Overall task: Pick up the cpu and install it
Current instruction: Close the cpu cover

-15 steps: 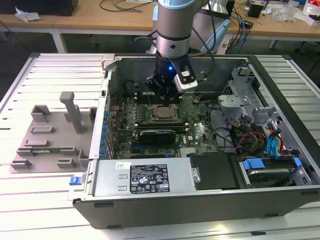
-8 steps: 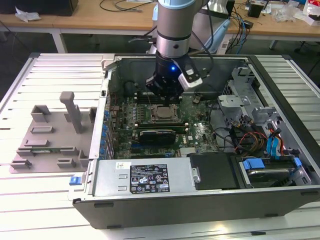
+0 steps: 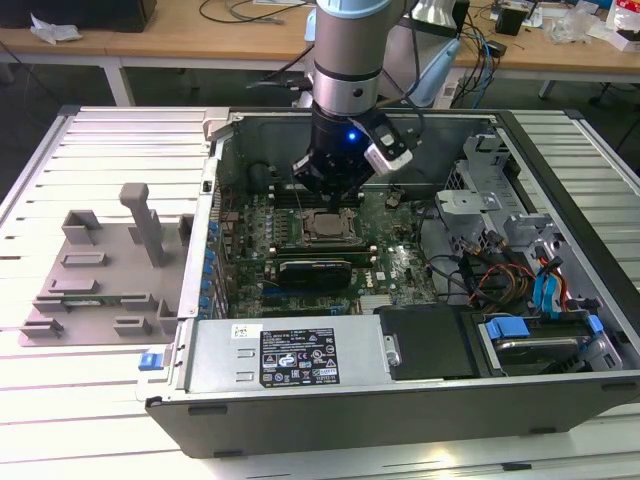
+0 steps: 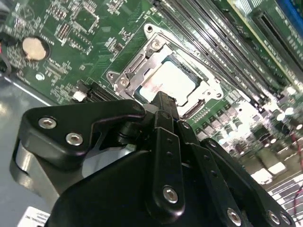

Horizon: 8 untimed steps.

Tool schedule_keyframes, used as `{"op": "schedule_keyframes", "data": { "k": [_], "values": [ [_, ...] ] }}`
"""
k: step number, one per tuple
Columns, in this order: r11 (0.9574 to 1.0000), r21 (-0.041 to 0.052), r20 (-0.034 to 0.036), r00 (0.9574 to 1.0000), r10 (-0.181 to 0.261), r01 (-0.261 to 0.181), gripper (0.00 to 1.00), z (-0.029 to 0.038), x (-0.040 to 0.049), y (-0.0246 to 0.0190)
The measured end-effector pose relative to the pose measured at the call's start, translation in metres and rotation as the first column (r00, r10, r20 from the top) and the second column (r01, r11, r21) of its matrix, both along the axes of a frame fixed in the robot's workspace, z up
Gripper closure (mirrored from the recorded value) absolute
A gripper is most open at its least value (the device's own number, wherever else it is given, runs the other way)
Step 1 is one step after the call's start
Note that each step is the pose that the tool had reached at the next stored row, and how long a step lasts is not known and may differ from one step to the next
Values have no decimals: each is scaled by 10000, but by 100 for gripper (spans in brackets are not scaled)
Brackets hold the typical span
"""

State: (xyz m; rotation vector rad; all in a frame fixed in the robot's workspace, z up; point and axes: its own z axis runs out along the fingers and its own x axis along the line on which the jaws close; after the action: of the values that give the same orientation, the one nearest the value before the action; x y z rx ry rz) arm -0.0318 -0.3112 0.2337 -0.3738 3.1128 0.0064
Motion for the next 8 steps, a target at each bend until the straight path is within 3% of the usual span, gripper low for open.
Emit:
{"op": "schedule_keyframes", "data": {
  "k": [2,4,6,8],
  "values": [
    [9983,-10,0,9983,578,-578,89,0,0,0],
    [9921,-19,-1,9921,1252,-1252,89,0,0,0],
    [9872,-22,-1,9872,1592,-1592,89,0,0,0],
    [9712,-30,-3,9712,2382,-2382,89,0,0,0]
  ]
}}
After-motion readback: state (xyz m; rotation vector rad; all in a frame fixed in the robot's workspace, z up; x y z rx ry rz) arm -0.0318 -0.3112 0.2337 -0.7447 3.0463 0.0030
